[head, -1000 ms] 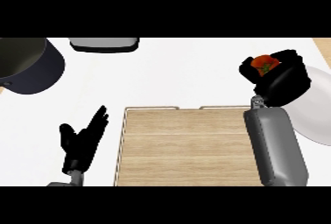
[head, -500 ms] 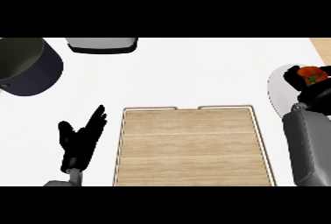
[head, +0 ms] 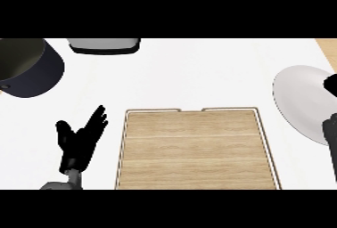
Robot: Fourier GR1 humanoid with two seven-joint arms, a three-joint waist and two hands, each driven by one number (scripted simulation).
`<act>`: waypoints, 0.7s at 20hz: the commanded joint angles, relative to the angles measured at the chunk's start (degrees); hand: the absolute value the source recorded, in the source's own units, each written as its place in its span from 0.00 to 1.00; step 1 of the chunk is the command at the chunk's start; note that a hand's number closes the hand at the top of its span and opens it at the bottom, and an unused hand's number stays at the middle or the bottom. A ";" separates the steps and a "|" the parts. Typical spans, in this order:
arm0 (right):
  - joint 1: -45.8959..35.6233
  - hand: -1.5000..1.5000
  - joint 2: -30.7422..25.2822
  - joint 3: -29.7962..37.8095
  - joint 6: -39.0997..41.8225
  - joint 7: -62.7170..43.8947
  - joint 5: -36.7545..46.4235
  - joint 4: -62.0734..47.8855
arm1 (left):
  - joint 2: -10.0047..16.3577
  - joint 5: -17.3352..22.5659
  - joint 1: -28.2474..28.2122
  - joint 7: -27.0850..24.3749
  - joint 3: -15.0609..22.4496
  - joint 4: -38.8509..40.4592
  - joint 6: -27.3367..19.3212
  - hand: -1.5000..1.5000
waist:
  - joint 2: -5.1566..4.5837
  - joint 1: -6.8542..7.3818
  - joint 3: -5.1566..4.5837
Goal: Pick the tomato from the tray and place it in the plate
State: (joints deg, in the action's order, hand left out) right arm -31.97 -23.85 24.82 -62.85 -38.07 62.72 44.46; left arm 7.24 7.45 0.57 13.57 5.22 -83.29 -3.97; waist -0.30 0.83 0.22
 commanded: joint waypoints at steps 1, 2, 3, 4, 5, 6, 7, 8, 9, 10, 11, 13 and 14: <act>0.18 1.00 -1.91 2.85 5.31 0.92 -9.28 -6.28 | 0.08 0.09 -1.71 -0.38 0.68 0.47 1.29 0.50 | -0.18 0.29 -0.02; -0.31 0.00 -3.85 2.62 10.44 0.75 -8.62 -9.07 | -1.99 -1.19 -1.75 -0.20 2.17 0.37 -0.71 0.50 | -0.30 0.48 -0.02; -0.96 0.00 -4.23 2.36 12.16 2.43 -9.62 -11.67 | -0.50 -0.80 -0.16 -0.20 0.90 1.31 0.21 0.50 | -0.67 0.99 0.06; -1.24 0.00 -4.85 2.55 15.77 4.83 -13.06 -11.28 | -0.86 0.35 0.62 -1.01 0.20 3.13 1.12 0.50 | -0.51 0.29 0.02; -2.17 0.00 -4.03 3.59 14.72 6.92 -15.14 -13.08 | -1.96 -1.21 -2.28 -2.56 2.12 1.71 0.26 0.50 | -0.58 1.25 0.10; -2.08 0.00 -4.26 4.20 16.38 10.98 -18.27 -13.07 | -1.08 -0.96 -0.99 -0.89 0.91 0.83 -0.32 0.50 | -0.45 0.96 0.12; -0.88 0.00 -3.71 5.35 15.23 15.32 -20.78 -13.59 | 0.65 0.48 -1.28 -2.49 -0.49 1.67 2.22 0.50 | -0.52 0.93 0.13; 0.60 0.00 -4.56 6.75 15.37 20.19 -23.55 -13.14 | -1.60 -0.93 -1.92 -1.45 1.25 1.45 -0.13 0.50 | -0.51 0.69 0.20; -1.17 0.00 -5.60 8.01 16.82 22.84 -25.86 -13.30 | -1.29 -0.74 0.35 0.27 0.96 1.44 -0.03 0.50 | -0.48 0.58 0.16; -1.18 0.00 -4.33 8.87 15.56 26.15 -27.49 -12.84 | -0.77 -0.02 0.18 -0.39 0.25 2.06 0.85 0.50 | -0.62 0.82 0.22; 0.16 0.00 -4.19 10.11 15.28 30.17 -29.68 -11.88 | -0.55 -1.18 -2.67 -3.61 1.38 1.76 1.60 0.50 | -0.53 0.81 0.22; -1.73 0.00 -4.04 11.98 14.81 34.72 -32.57 -11.64 | -1.57 -1.43 -1.18 -0.28 1.60 0.26 -0.44 0.50 | -0.55 1.08 0.25; 0.33 0.00 -2.65 13.59 13.40 39.43 -35.39 -8.96 | -1.26 -0.86 -1.17 -1.22 1.14 0.87 0.45 0.50 | -0.40 0.37 0.24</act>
State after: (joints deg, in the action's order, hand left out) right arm -32.47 -27.69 34.54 -48.56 -9.94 34.60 33.28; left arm 6.28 6.70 0.10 11.82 6.00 -83.18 -3.57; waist -0.62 1.53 0.54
